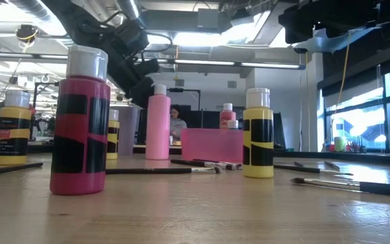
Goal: Pick & Place Paint Supplies
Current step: Put the black paint bottle into the red bin
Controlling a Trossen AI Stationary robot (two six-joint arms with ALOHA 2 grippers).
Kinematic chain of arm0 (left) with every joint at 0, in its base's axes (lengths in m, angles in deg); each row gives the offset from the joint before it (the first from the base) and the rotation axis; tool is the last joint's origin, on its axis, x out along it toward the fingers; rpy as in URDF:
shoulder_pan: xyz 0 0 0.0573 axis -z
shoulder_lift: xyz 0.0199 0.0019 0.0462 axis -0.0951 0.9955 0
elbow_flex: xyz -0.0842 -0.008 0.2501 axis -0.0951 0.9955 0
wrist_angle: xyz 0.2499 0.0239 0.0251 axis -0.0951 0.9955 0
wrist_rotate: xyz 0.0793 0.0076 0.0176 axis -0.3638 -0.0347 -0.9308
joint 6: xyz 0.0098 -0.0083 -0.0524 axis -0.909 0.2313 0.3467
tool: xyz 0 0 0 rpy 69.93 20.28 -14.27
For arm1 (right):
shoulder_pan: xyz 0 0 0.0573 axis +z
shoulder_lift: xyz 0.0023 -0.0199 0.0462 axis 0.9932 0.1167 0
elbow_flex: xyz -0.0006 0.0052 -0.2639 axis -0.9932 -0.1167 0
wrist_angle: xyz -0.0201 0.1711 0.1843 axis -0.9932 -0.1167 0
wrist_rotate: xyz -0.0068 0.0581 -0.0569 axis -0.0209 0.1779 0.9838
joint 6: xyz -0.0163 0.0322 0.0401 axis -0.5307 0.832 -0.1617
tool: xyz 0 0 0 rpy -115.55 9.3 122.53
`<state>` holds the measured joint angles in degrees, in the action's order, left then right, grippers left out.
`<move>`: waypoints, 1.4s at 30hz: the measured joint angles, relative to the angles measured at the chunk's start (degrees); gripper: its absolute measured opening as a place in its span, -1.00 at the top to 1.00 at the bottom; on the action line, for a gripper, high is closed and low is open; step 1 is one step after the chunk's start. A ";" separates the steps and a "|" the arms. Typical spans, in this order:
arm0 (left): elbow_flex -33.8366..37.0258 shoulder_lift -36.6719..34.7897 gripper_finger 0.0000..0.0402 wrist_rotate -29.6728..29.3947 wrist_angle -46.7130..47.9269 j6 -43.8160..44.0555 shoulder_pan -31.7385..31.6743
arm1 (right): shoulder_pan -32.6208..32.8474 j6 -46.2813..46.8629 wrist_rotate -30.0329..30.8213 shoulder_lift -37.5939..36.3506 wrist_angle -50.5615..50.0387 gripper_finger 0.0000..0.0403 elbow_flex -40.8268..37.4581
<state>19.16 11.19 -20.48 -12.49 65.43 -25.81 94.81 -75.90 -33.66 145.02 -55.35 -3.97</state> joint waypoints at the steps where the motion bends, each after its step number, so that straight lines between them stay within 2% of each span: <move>1: 0.00 0.15 -0.40 0.00 -0.10 -0.03 -0.01 | 0.00 0.00 0.00 0.00 0.00 0.02 0.00; 10: 0.00 0.29 -0.38 -0.28 -3.74 -0.15 -0.02 | -0.02 0.00 0.00 0.00 -0.02 0.02 0.00; 20: 0.00 0.27 -0.13 -0.96 -3.72 -0.14 -0.02 | 0.00 0.00 0.04 0.00 -0.02 0.02 0.00; 34: -0.04 0.27 -0.10 -3.23 -5.98 -0.16 -0.02 | -0.02 -0.02 0.07 0.01 -0.02 0.02 0.00; 42: -5.06 0.27 -0.10 -3.49 -4.24 -0.15 0.04 | -0.02 -0.02 0.09 0.00 -0.04 0.02 0.00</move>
<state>14.10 11.46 -23.97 -16.73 65.28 -25.77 94.79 -75.92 -33.57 145.02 -55.39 -3.97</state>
